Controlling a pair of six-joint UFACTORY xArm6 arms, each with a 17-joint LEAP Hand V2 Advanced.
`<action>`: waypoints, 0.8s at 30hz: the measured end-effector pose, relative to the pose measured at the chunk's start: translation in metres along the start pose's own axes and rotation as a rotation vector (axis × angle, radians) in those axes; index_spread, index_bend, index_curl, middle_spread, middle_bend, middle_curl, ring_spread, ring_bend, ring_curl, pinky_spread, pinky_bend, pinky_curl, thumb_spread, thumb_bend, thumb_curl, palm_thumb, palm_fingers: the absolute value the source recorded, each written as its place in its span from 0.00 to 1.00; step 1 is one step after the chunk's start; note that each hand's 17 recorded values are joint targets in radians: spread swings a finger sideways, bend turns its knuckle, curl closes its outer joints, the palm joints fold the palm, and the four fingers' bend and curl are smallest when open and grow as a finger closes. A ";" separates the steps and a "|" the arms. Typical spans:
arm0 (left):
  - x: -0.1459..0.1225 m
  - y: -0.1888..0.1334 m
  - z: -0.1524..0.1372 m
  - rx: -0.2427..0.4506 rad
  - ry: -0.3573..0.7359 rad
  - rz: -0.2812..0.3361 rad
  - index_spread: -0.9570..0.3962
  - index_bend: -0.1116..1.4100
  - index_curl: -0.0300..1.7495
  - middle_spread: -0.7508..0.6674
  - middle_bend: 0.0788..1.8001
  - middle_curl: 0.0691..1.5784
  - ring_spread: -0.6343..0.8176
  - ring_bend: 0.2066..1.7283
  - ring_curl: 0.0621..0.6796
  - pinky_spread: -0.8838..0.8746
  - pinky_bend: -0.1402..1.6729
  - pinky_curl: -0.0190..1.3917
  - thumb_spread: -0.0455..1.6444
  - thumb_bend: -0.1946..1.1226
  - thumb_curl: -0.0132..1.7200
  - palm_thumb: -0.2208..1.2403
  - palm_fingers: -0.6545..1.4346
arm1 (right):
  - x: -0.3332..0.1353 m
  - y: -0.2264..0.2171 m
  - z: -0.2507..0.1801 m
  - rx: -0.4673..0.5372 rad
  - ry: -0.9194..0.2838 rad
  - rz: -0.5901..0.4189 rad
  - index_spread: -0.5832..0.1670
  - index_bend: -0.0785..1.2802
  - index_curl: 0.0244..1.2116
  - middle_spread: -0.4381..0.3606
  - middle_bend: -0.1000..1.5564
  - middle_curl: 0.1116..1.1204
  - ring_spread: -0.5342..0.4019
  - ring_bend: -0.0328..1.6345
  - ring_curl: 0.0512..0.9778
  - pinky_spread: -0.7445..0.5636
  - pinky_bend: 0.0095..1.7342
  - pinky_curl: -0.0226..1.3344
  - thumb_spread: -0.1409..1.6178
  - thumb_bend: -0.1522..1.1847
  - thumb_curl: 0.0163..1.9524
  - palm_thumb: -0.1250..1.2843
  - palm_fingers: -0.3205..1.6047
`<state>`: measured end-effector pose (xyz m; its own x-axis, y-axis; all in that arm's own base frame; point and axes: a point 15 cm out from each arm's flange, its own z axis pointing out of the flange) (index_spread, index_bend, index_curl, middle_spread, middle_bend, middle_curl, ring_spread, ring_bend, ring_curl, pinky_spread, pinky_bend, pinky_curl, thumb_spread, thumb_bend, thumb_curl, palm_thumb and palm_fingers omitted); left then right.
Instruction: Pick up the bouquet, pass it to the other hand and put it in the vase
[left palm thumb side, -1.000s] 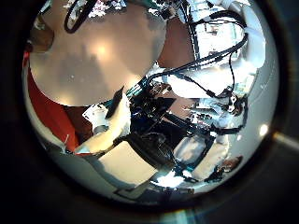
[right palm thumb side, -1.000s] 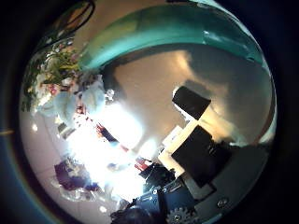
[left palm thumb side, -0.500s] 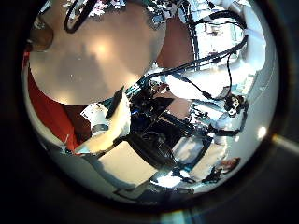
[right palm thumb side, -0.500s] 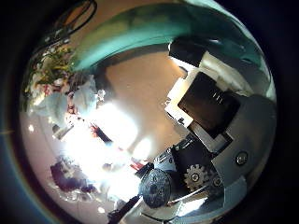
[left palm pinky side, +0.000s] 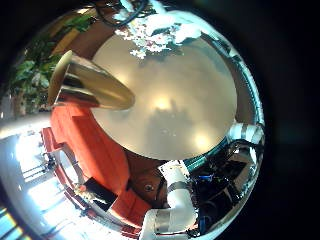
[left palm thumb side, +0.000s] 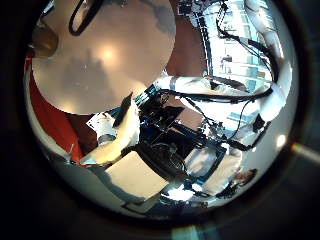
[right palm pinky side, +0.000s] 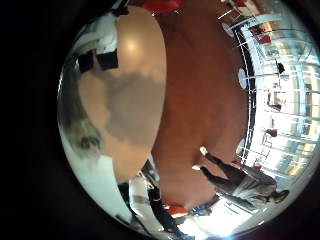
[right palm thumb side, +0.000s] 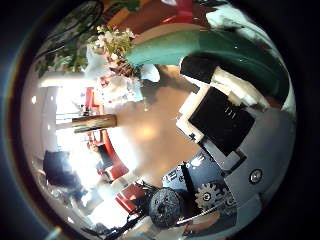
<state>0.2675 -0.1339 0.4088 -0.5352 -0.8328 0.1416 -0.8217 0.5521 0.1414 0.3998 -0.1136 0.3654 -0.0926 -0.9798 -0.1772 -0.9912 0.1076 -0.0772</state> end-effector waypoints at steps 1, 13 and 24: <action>-0.004 -0.001 -0.004 0.013 0.008 -0.014 0.69 0.21 0.26 0.74 0.06 0.17 0.79 0.15 0.20 0.78 0.18 0.19 0.66 0.13 0.21 0.46 0.43 | -0.006 0.004 -0.009 0.013 -0.033 -0.012 0.36 0.85 0.78 0.32 0.84 0.76 0.34 0.88 0.67 0.42 0.83 0.46 0.60 0.20 0.39 0.93 0.74; -0.006 -0.016 -0.041 0.138 0.199 -0.059 0.67 0.23 0.28 0.69 0.08 0.19 0.76 0.15 0.20 0.76 0.17 0.18 0.67 0.13 0.21 0.46 0.47 | -0.036 0.014 -0.124 0.295 -0.359 -0.006 0.42 0.88 0.79 0.36 0.86 0.75 0.36 0.89 0.70 0.43 0.81 0.52 0.59 0.19 0.47 0.92 0.74; 0.014 -0.031 -0.067 0.251 0.455 -0.067 0.70 0.19 0.27 0.66 0.09 0.20 0.73 0.18 0.20 0.74 0.18 0.18 0.67 0.11 0.20 0.37 0.48 | -0.083 0.035 -0.212 0.497 -0.803 -0.068 0.44 0.89 0.79 0.37 0.87 0.73 0.36 0.89 0.71 0.43 0.78 0.57 0.58 0.20 0.54 0.92 0.74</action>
<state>0.2989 -0.1600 0.4722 -0.3862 -0.7334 0.5595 -0.9028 0.4248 -0.0664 0.3531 -0.0644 0.5850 0.2400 -0.5979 -0.7648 -0.8208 0.2957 -0.4887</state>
